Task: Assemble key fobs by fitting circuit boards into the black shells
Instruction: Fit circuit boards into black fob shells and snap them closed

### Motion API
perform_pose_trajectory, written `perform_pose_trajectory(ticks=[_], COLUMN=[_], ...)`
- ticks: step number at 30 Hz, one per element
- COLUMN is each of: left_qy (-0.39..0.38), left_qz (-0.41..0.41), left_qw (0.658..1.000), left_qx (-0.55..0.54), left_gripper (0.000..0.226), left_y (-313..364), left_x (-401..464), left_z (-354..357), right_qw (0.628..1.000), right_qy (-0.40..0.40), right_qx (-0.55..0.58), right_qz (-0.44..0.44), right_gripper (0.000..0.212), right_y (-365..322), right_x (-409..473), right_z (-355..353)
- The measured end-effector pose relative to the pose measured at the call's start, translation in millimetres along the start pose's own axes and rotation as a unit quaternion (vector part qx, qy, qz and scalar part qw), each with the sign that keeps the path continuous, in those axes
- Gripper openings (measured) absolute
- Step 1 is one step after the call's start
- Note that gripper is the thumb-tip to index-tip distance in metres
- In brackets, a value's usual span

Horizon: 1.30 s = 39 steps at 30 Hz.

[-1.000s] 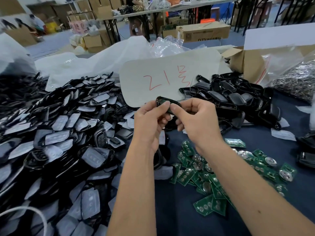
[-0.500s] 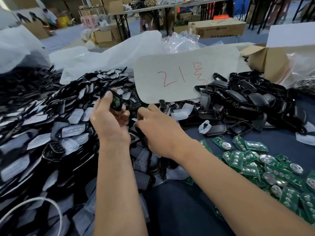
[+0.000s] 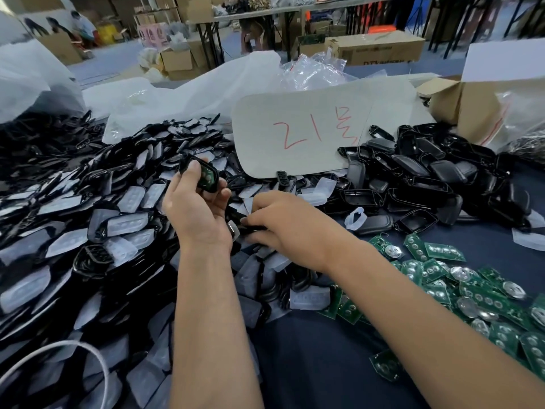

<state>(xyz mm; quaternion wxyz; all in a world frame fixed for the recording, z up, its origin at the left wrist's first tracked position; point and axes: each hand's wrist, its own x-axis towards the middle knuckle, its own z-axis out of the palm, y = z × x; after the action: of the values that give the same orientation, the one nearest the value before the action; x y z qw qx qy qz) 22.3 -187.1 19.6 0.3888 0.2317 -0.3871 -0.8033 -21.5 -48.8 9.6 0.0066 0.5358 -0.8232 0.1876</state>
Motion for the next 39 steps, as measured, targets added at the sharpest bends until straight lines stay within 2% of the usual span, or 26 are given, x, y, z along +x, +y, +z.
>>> perform_pose_trajectory(ticks=[5, 9, 13, 17, 18, 21, 22, 24, 25, 27, 30, 34, 39], left_qy=[0.002, -0.002, -0.043, -0.073, -0.069, -0.045, -0.037, -0.021, -0.014, 0.001, 0.019, 0.019, 0.018], left_qz=[0.002, 0.004, 0.012, 0.020, 0.019, 0.015, 0.015, 0.012, 0.009, 0.006, 0.003, 0.004, 0.014], left_qw=[1.000, 1.000, 0.998, 0.994, 0.995, 0.997, 0.998, 0.999, 0.999, 1.000, 1.000, 0.999, 0.998], left_qx=[0.002, 0.010, 0.050, 0.078, 0.075, 0.055, 0.049, 0.038, 0.029, 0.010, -0.020, -0.037, -0.057], left_gripper=[0.013, 0.011, 0.021, 0.021, 0.021, 0.020, 0.019, 0.018, 0.016, 0.013, 0.010, 0.009, 0.012], left_y=[-0.3, -0.7, -3.8, -6.1, -5.5, -2.7, -1.9, 0.2, 1.5, 4.5, 9.6, 16.5, 28.7], left_x=[-0.5, -1.1, -4.9, -10.1, -10.4, -9.0, -8.0, -5.8, -4.6, -2.9, -1.2, -0.3, 2.0], left_z=[0.4, 2.7, 6.2, 10.0, 10.0, 7.8, 6.7, 4.8, 3.4, -0.3, -4.2, -7.7, -14.3], right_qw=[0.990, 0.951, 0.914, 0.892, 0.896, 0.945, 0.956, 0.965, 0.973, 0.992, 0.999, 0.999, 0.997], right_qy=[0.105, 0.188, 0.216, 0.238, 0.234, 0.189, 0.191, 0.209, 0.193, 0.105, 0.016, -0.001, 0.038], right_qx=[0.080, 0.198, 0.270, 0.302, 0.292, 0.149, 0.090, 0.025, 0.019, 0.022, 0.011, 0.009, 0.065], right_qz=[0.053, 0.144, 0.212, 0.239, 0.239, 0.223, 0.206, 0.159, 0.128, 0.065, 0.035, 0.042, 0.027], right_gripper=[0.024, 0.018, 0.015, 0.011, 0.011, 0.044, 0.048, 0.040, 0.034, 0.032, 0.047, 0.059, 0.046], right_y=[4.1, 11.1, 26.3, 35.2, 34.5, 29.4, 25.9, 15.9, 11.1, 0.7, -10.1, -14.6, -16.8], right_x=[-4.7, -8.9, -16.0, -22.8, -22.8, -21.9, -21.2, -17.8, -14.9, -7.9, -0.3, 3.9, 1.9], right_z=[2.0, 1.4, -3.8, -8.6, -9.7, -6.3, -3.7, -1.4, -0.7, 2.9, 8.7, 11.3, 5.4])
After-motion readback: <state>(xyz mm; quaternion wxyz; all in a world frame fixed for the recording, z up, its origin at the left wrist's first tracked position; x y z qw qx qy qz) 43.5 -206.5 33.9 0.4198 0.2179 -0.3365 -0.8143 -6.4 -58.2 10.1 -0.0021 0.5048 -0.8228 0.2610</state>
